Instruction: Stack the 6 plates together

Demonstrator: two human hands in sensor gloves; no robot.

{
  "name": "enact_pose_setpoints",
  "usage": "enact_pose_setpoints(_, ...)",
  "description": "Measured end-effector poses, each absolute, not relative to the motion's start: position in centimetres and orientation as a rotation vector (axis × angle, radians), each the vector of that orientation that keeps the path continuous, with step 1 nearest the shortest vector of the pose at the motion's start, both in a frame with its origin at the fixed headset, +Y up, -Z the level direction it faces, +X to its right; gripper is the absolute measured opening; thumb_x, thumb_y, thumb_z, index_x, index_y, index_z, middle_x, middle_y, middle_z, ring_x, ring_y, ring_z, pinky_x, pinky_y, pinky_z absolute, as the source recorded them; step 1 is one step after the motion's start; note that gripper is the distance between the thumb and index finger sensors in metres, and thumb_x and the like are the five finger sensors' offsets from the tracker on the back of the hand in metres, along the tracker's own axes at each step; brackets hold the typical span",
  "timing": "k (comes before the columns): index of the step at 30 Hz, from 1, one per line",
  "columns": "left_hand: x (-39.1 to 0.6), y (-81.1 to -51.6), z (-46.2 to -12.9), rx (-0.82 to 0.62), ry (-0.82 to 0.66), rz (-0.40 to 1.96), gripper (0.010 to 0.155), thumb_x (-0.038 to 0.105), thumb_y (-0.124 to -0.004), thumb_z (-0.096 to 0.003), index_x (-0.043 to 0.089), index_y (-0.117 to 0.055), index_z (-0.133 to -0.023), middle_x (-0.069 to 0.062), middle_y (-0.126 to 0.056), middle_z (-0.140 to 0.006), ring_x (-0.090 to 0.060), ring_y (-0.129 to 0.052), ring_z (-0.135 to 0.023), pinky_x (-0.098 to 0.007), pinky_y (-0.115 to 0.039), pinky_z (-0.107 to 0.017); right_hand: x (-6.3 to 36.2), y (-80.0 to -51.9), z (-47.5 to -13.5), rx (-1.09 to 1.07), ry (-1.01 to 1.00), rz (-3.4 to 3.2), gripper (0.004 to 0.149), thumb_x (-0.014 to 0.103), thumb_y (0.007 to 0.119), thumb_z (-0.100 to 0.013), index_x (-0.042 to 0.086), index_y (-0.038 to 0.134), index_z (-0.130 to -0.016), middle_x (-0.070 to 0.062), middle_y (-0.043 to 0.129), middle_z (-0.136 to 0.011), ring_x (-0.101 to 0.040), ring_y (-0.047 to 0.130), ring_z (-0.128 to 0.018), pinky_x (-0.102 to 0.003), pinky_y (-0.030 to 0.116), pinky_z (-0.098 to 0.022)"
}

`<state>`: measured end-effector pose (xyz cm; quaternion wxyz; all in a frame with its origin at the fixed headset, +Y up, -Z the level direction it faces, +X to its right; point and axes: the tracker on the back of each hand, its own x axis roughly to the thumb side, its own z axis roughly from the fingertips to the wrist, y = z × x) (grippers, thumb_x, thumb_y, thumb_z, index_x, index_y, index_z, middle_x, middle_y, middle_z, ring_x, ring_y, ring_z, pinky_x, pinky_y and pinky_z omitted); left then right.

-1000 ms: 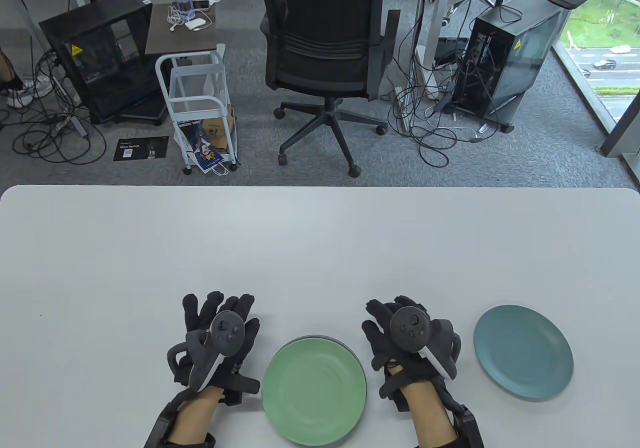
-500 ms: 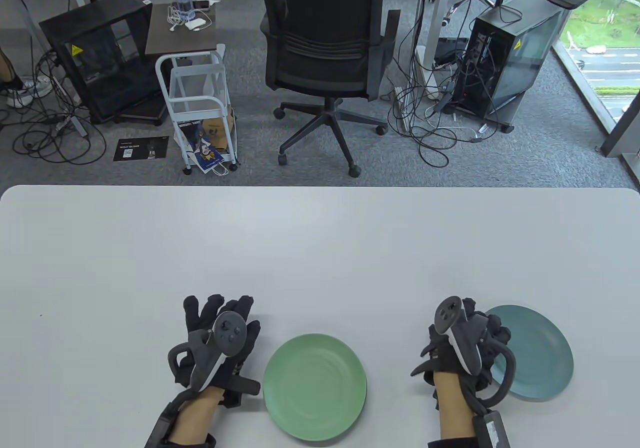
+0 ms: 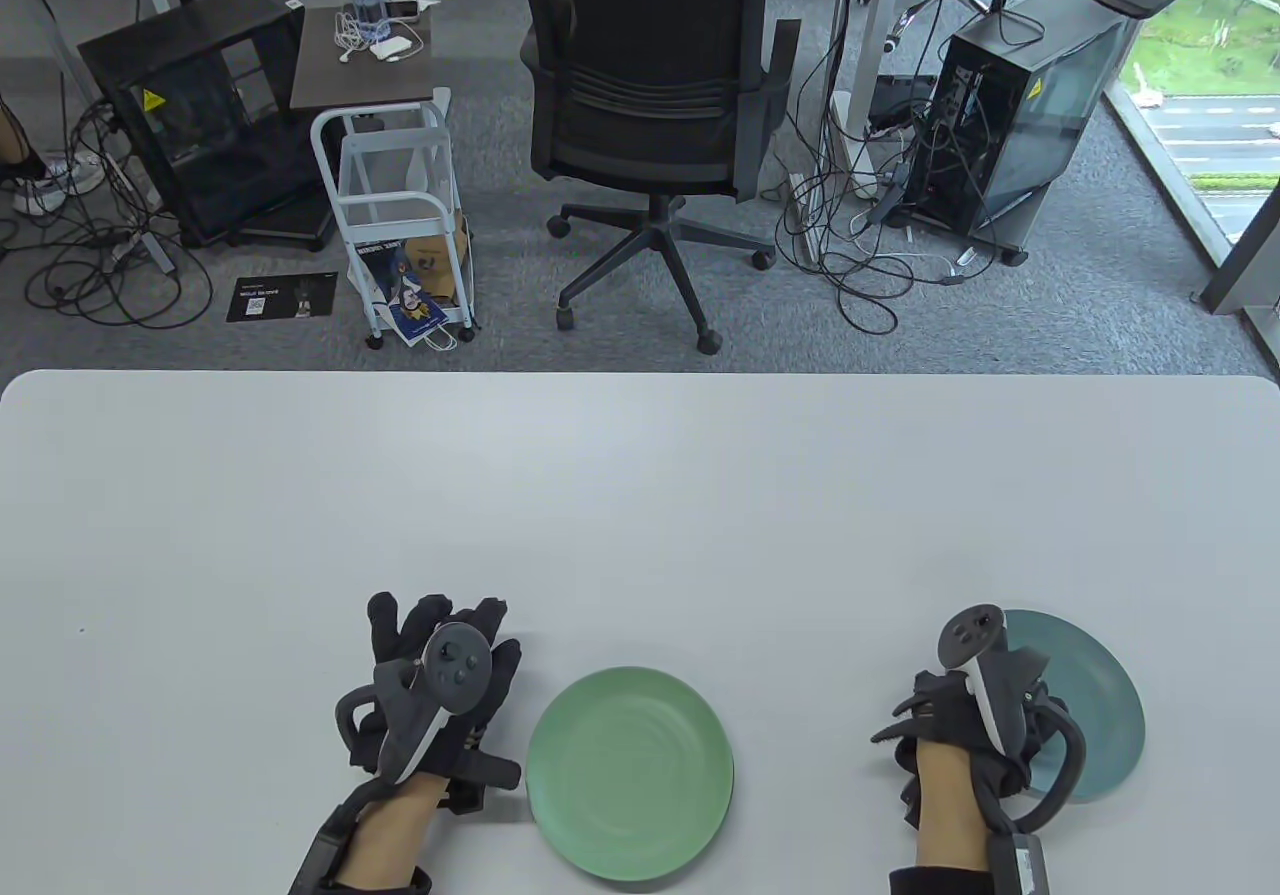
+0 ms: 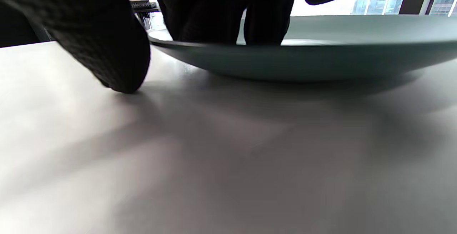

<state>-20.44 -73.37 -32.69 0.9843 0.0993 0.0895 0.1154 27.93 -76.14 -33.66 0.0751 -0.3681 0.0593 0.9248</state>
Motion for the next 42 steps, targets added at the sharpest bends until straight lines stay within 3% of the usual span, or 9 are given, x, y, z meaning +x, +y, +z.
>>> enact_pose_setpoints(14, -20.4, -73.1, -32.6, 0.215, 0.175, 0.238, 0.056, 0.062, -0.077, -0.0329, 0.045, -0.079, -0.087, 0.018, -0.096, -0.085, -0.006, -0.071, -0.104, -0.046, -0.02, -0.092, 28.2, -76.1, -33.3, -1.131, -0.073, 2.815, 0.05, 0.05, 0.094, -0.045, 0.024, 0.082, -0.087, 0.007, 0.089, -0.068, -0.021, 0.081, -0.087, -0.057, 0.05, -0.076)
enact_pose_setpoints(20, -20.5, -73.2, -32.6, 0.215, 0.177, 0.244, 0.056, 0.062, -0.077, -0.0329, 0.045, -0.079, -0.086, 0.018, -0.097, -0.084, -0.006, -0.071, -0.104, -0.046, -0.02, -0.092, 28.2, -75.2, -32.6, -1.142, -0.281, 2.81, 0.042, 0.047, 0.095, -0.045, 0.026, 0.087, -0.081, 0.007, 0.09, -0.065, -0.019, 0.082, -0.084, -0.055, 0.05, -0.076)
enact_pose_setpoints(24, -20.5, -73.2, -32.6, 0.214, 0.178, 0.234, 0.055, 0.061, -0.077, -0.0335, 0.045, -0.079, -0.086, 0.018, -0.097, -0.083, -0.006, -0.072, -0.104, -0.045, -0.021, -0.092, 28.0, -74.5, -31.9, -1.125, -0.545, 2.799, 0.037, 0.042, 0.1, -0.041, 0.028, 0.09, -0.073, 0.009, 0.09, -0.059, -0.016, 0.084, -0.08, -0.053, 0.049, -0.076)
enact_pose_setpoints(42, -20.9, -73.4, -32.8, 0.19, 0.198, 0.273, 0.058, 0.062, -0.076, -0.033, 0.044, -0.078, -0.087, 0.017, -0.098, -0.082, -0.006, -0.073, -0.103, -0.046, -0.023, -0.091, 20.2, -73.5, -33.0, -0.498, -0.81, 2.973, 0.037, 0.042, 0.102, -0.038, 0.03, 0.091, -0.071, 0.01, 0.09, -0.057, -0.014, 0.086, -0.077, -0.052, 0.053, -0.076)
